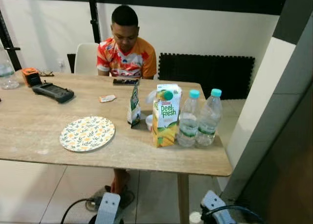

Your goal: Restocking fridge

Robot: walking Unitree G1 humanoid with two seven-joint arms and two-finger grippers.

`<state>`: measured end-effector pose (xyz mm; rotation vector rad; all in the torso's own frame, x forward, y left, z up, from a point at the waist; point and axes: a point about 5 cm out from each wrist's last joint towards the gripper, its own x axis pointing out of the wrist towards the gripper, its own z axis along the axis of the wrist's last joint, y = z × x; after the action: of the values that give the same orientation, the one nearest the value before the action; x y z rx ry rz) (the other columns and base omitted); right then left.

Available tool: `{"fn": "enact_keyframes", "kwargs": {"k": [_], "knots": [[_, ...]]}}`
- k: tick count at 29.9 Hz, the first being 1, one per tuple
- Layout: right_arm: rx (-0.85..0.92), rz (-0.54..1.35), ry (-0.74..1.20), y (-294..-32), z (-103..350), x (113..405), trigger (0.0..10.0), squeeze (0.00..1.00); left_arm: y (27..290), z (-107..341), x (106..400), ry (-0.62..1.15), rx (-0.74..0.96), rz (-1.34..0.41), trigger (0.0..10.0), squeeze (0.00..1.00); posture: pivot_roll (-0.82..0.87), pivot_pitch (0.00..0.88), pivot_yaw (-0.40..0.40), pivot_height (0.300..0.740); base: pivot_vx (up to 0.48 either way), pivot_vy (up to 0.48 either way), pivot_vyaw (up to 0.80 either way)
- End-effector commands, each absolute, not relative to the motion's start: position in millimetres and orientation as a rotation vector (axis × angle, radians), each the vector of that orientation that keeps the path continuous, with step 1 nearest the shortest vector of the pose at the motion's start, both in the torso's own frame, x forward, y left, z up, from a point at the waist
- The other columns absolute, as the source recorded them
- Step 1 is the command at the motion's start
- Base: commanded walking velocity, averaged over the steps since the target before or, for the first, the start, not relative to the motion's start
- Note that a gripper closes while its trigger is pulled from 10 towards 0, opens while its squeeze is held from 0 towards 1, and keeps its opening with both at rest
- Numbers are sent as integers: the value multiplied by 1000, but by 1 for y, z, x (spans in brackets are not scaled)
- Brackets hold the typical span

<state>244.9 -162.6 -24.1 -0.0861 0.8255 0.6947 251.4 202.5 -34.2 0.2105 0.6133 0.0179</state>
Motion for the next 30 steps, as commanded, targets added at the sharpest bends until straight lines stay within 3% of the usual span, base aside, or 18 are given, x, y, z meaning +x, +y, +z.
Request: {"fn": "enact_keyframes", "kwargs": {"k": [1,7,12,13,14,15,30], "knots": [[24,480,805,-174,-31,246,0,0,202,-35,251,623,170,55,10000,0,-37,38,-67,740,0,0,0],[152,264,830,-181,-43,240,0,0,199,-38,250,645,165,54,10000,0,-35,38,-67,740,0,0,0],[153,216,821,-180,-48,236,0,0,196,-43,244,674,167,28,10000,0,-33,40,-62,740,0,0,0],[145,199,816,-181,-48,236,6235,0,196,-44,243,683,170,21,10000,0,-34,42,-60,740,0,0,0],[145,199,816,-181,-48,236,6235,0,196,-44,243,683,170,21,10000,0,-34,42,-60,740,0,0,0],[140,183,805,-182,-48,237,10000,0,196,-45,241,693,175,14,10000,0,-35,46,-58,740,0,0,0],[160,2,810,-188,-55,231,10000,0,197,-52,233,760,174,-15,10000,0,-44,46,-43,740,0,0,0]]}}
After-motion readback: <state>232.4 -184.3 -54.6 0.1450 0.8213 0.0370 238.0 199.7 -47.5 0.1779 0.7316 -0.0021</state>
